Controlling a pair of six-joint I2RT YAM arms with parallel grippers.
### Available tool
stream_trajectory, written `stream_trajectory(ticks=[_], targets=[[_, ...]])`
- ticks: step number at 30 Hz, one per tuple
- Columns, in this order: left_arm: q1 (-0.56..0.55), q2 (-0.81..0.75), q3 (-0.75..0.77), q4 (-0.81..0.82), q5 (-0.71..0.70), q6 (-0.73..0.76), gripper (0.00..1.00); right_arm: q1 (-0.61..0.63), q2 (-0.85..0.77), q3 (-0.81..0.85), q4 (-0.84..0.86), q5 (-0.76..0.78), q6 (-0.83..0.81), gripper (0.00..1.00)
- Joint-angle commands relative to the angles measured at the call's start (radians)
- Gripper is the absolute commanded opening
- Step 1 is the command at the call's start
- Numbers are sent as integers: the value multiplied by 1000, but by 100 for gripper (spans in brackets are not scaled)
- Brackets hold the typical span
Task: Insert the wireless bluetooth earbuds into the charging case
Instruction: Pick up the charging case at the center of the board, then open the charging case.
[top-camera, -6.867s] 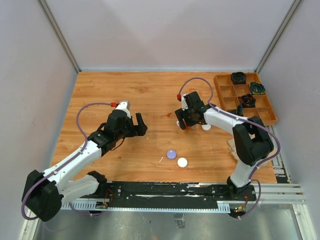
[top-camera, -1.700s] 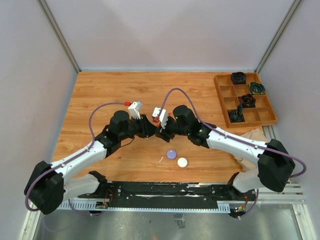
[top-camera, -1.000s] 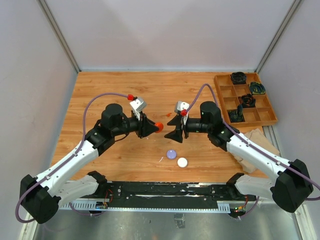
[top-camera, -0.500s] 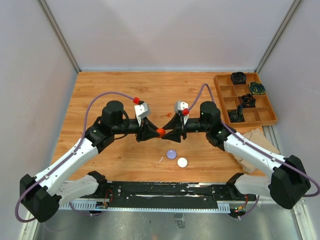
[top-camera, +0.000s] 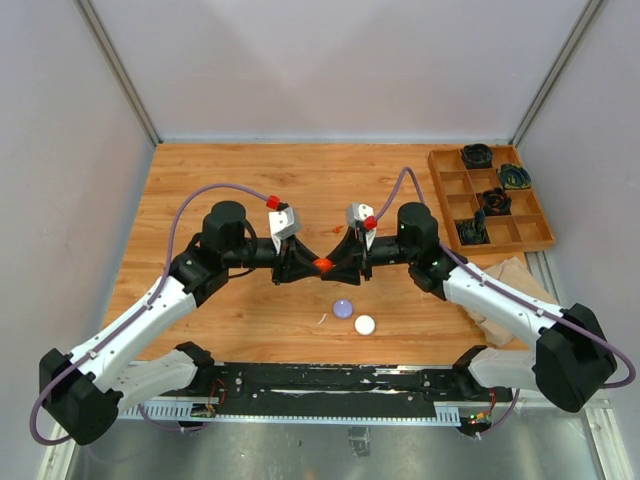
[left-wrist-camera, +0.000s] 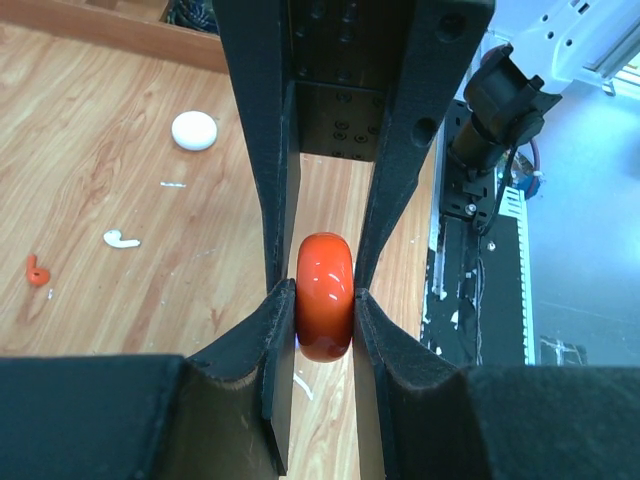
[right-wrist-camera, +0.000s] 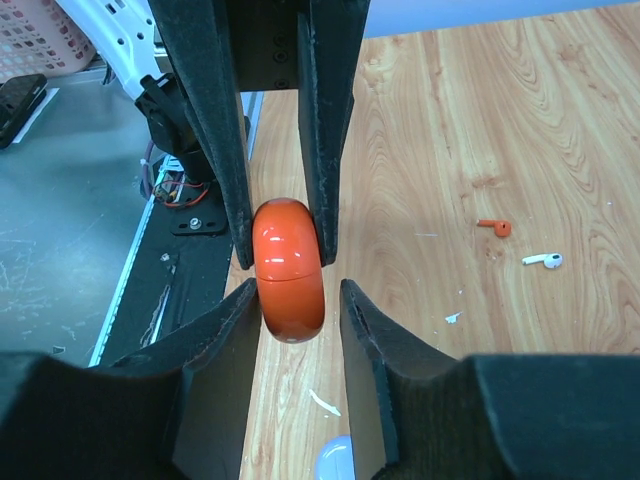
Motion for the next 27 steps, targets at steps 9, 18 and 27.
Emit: stream_trajectory(ticks=[9,18,27], targets=[[-5,-34,-2,79,52,-7,0,0,28,20,49,-78,42,19],[-5,-58,-25,101,-16,-59,33,0,-17,-6,47,-38,38,1],[-5,-131,-99,153,-197,-135,57,0,-2,-15,82,-2,64,1]])
